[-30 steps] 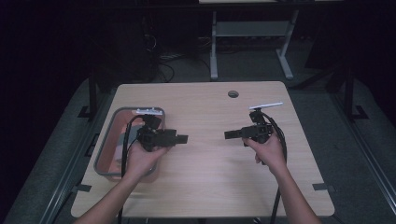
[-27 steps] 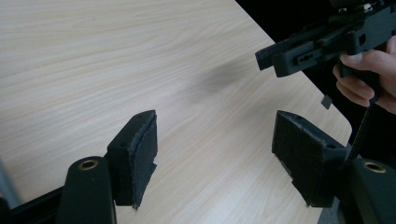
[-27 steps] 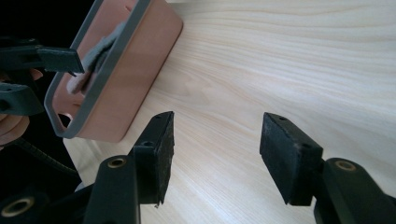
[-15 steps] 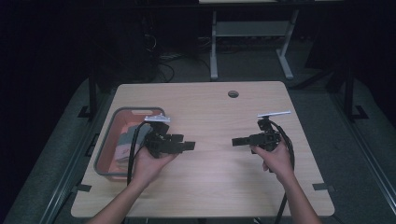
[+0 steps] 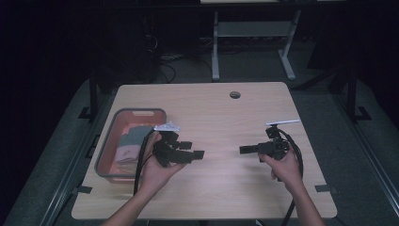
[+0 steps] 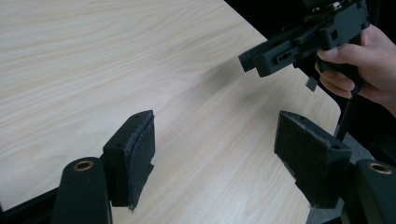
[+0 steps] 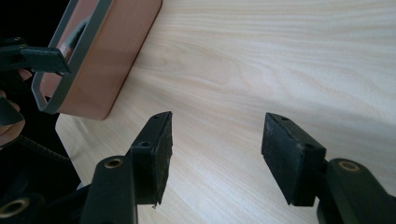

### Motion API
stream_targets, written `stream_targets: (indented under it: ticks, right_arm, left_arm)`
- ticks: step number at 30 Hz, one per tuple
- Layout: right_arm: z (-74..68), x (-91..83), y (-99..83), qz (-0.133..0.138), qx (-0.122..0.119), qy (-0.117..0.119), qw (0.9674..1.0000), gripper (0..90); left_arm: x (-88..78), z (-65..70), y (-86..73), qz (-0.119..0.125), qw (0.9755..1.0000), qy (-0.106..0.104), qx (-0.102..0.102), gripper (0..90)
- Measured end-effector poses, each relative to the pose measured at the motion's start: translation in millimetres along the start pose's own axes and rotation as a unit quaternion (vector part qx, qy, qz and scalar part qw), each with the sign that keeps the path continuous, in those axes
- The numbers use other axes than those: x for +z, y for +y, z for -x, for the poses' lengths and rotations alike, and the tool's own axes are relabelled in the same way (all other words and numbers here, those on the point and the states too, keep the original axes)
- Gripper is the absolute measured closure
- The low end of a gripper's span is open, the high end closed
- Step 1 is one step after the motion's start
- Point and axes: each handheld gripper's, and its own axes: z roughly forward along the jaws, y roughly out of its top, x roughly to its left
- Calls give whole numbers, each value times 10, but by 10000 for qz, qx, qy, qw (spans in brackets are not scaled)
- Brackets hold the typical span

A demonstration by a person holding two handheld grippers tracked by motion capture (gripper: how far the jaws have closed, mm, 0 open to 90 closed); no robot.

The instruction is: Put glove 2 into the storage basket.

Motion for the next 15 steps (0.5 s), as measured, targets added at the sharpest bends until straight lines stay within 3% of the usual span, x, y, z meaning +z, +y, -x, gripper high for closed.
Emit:
stream_targets:
  ticks: [15]
  right_arm:
    - [101,-75,-221,28,38,34,10000,412]
  left_arm:
    - [110,101,-166,-42,9998,-153,77,275]
